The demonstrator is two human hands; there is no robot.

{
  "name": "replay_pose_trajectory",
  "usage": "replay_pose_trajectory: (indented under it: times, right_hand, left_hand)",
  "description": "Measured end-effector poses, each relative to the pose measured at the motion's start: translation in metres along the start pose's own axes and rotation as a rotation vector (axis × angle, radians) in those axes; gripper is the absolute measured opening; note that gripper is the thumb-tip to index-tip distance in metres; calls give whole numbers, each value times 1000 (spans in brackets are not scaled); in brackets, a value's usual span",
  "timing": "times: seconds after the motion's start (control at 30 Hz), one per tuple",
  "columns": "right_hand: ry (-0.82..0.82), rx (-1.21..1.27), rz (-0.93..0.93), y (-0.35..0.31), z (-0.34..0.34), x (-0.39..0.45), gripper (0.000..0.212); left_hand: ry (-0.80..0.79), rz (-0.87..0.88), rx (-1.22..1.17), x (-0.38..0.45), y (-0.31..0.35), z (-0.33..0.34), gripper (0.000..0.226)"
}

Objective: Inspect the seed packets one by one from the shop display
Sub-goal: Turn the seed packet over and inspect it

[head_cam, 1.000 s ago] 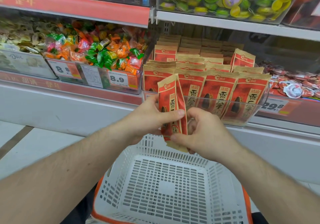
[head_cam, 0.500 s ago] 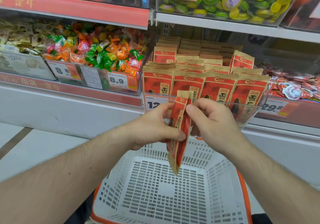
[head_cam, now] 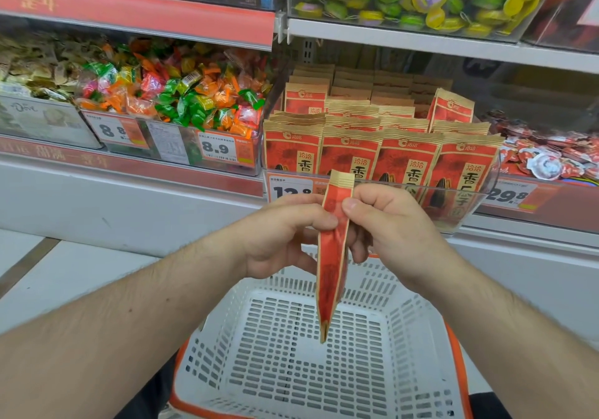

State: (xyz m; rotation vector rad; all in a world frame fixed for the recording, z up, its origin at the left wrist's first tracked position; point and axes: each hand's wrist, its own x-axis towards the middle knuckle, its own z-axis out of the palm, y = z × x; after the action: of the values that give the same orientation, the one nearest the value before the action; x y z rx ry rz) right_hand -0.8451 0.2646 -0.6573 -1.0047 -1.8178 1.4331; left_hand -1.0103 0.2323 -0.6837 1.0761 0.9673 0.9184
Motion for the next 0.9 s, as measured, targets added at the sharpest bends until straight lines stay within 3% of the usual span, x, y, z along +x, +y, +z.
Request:
replay_pose_trajectory:
  times: [0.07, 0.2, 0.4, 0.57, 0.7, 0.9]
  right_hand:
    - [5, -13, -13, 0, 0, 0, 34]
    - [34, -120, -60, 2, -1, -2, 28]
    - [13, -554, -113, 5, -3, -6, 29]
    - [62, -834, -291, 8, 4, -6, 36]
    - [110, -926, -392, 12, 11, -5, 33]
    - [170, -928, -396, 16, 19, -3, 29]
  left_hand:
    - [31, 10, 17, -1, 2, 2, 11]
    - [207, 7, 55, 0, 4, 4, 30]
    - [351, 14, 35, 1, 7, 2, 31]
    - [389, -2, 93, 2, 6, 5, 32]
    - [455, -25, 129, 6, 2, 7, 50]
    - [541, -8, 142, 7, 4, 7, 36]
